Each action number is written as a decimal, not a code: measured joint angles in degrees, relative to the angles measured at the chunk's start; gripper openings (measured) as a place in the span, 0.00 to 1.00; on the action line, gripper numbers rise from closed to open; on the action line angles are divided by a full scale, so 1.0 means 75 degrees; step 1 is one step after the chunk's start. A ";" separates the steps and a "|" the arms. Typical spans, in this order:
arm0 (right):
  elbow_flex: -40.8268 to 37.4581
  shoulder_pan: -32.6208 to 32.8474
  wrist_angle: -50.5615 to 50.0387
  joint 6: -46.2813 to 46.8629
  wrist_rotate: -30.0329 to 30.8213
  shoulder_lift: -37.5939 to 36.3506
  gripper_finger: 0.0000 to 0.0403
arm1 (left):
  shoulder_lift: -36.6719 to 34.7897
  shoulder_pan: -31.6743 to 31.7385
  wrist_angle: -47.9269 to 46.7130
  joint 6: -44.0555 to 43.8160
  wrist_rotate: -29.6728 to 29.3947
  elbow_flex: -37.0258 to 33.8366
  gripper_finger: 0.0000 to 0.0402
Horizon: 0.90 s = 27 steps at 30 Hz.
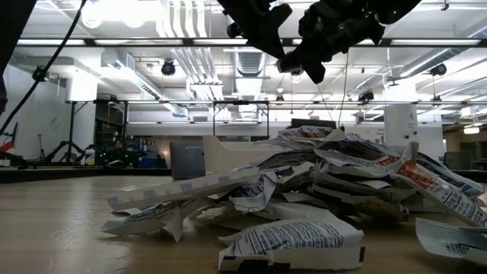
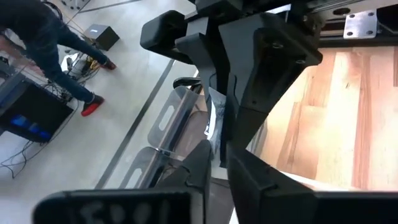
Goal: Pick & Place First Aid Supplies
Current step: Put the white alcohol pad into the right black bin
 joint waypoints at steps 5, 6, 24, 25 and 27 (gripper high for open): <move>0.0000 -0.0077 -0.0192 -0.0066 0.0332 -0.0009 0.02 | -0.0025 0.0051 -0.0006 0.0113 -0.0093 0.0000 0.21; 0.0000 -0.0125 -0.0286 -0.0083 0.0387 -0.0009 0.02 | -0.0050 0.0057 -0.0024 0.0213 -0.0244 0.0000 0.22; -0.0006 -0.1430 -0.1525 0.0096 0.1920 0.0784 0.02 | -0.0520 0.0354 -0.1592 -0.0921 -0.0236 -0.0662 0.24; -0.0009 -0.1454 -0.1565 0.0095 0.1917 0.0951 0.02 | -0.0555 0.0342 -0.1536 -0.0951 -0.0230 -0.0827 0.24; -0.0009 -0.1479 -0.1572 0.0045 0.1914 0.1280 0.02 | -0.0657 0.0342 -0.1349 -0.0991 -0.0140 -0.1117 0.24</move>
